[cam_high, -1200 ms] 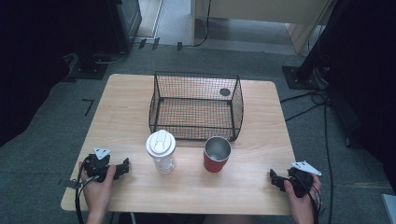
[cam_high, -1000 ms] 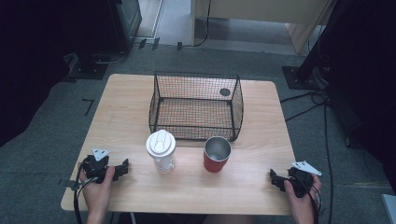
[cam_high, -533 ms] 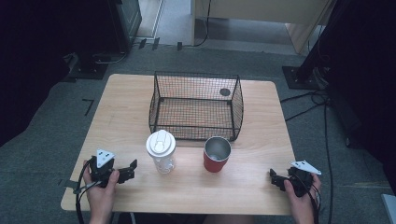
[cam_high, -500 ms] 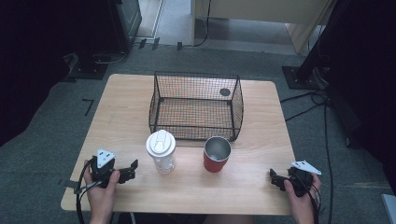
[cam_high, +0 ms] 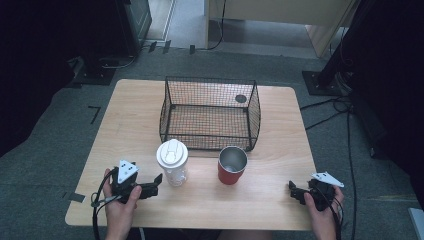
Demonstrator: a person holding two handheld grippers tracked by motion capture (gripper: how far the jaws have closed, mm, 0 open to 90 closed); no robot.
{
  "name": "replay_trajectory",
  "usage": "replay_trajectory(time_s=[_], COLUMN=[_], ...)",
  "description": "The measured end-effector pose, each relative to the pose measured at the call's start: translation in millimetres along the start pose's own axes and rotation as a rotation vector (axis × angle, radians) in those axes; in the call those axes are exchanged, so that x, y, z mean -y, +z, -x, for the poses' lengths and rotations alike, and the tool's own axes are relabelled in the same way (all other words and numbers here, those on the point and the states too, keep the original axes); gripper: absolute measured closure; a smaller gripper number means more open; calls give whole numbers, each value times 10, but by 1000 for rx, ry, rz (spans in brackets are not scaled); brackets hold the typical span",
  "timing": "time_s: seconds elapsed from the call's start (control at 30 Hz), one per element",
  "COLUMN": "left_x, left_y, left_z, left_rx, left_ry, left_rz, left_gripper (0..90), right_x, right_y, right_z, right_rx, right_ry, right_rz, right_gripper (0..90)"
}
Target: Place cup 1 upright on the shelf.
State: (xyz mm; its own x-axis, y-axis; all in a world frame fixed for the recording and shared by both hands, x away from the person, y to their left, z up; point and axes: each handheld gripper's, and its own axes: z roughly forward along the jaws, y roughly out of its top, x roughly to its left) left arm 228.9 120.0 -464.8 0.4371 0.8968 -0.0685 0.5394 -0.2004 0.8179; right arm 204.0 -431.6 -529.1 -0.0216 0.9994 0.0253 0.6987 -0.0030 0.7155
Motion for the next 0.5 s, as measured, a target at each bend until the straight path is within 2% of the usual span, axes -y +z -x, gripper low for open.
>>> replay_trajectory(time_s=[0.07, 0.5], left_x=[-36, -117], left_y=[-12, 26], left_z=[61, 265], left_rx=[21, 84], left_ry=[8, 37], left_rz=[10, 29], left_gripper=[0, 0], right_x=[0, 0], right_y=[0, 0], right_z=[0, 1], right_rx=[-1, -1], right_ry=[0, 0], right_rz=[0, 0], right_gripper=[0, 0])
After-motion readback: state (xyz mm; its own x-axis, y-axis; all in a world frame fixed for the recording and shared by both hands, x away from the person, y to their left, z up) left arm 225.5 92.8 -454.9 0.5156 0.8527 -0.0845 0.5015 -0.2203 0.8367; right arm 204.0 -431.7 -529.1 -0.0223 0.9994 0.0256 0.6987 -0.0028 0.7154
